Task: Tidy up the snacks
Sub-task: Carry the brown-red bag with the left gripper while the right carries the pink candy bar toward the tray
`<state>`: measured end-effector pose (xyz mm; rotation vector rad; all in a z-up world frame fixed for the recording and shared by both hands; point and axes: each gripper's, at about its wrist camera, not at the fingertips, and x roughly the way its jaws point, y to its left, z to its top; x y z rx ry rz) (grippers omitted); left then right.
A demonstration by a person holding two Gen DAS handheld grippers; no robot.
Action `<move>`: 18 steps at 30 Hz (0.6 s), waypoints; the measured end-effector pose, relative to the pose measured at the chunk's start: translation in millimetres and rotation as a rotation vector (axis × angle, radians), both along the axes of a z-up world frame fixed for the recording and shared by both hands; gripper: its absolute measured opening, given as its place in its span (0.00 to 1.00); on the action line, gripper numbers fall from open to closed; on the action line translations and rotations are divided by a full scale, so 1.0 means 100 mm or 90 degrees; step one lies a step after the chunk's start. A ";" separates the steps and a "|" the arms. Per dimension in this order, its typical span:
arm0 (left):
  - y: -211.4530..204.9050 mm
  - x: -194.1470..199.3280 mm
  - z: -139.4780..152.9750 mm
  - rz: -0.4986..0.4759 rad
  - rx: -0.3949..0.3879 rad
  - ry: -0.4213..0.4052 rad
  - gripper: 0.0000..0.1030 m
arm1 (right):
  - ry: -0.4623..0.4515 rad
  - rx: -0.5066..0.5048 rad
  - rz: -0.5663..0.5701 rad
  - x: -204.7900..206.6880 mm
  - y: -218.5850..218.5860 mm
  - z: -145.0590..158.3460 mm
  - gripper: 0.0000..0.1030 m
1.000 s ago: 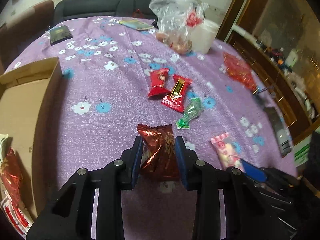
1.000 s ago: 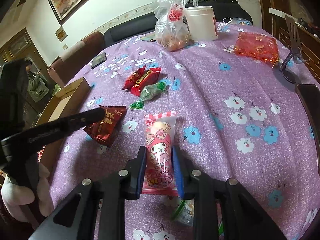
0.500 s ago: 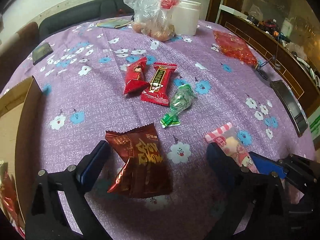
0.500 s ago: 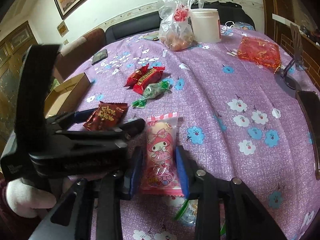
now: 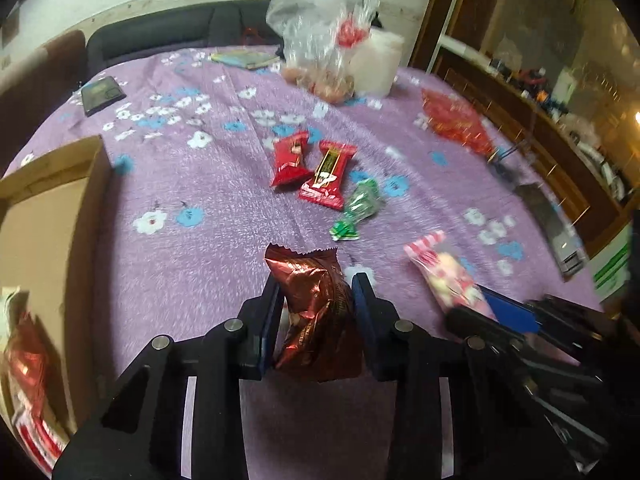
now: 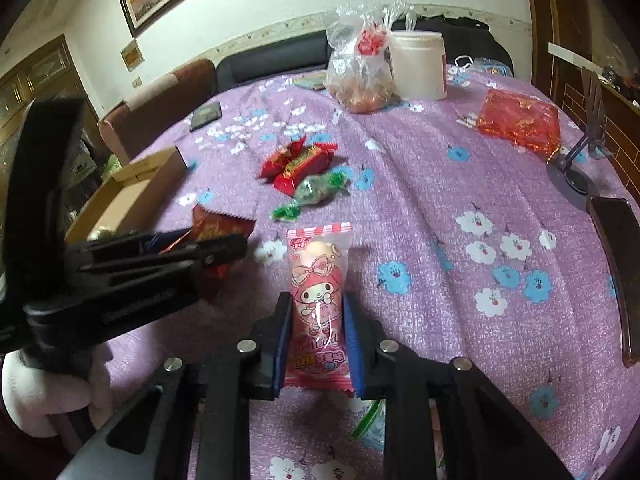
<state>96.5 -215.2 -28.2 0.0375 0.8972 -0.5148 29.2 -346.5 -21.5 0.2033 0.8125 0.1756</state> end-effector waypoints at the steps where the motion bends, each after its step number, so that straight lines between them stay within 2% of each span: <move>1: 0.05 -0.06 0.06 0.003 -0.010 -0.006 0.33 | -0.005 0.002 -0.001 -0.01 -0.01 0.01 0.26; 6: 0.38 -0.26 0.30 0.024 -0.078 -0.018 0.33 | -0.016 0.008 -0.001 -0.03 -0.01 0.03 0.26; 10: 0.84 -0.45 0.51 0.066 -0.135 -0.032 0.33 | -0.026 0.005 -0.001 -0.04 0.02 0.04 0.26; 14: 1.37 -0.59 0.63 0.127 -0.132 -0.055 0.33 | -0.034 0.011 0.003 -0.08 0.08 0.08 0.26; 18: 1.90 -0.61 0.64 0.192 -0.126 -0.058 0.33 | -0.026 0.042 0.028 -0.10 0.26 0.19 0.26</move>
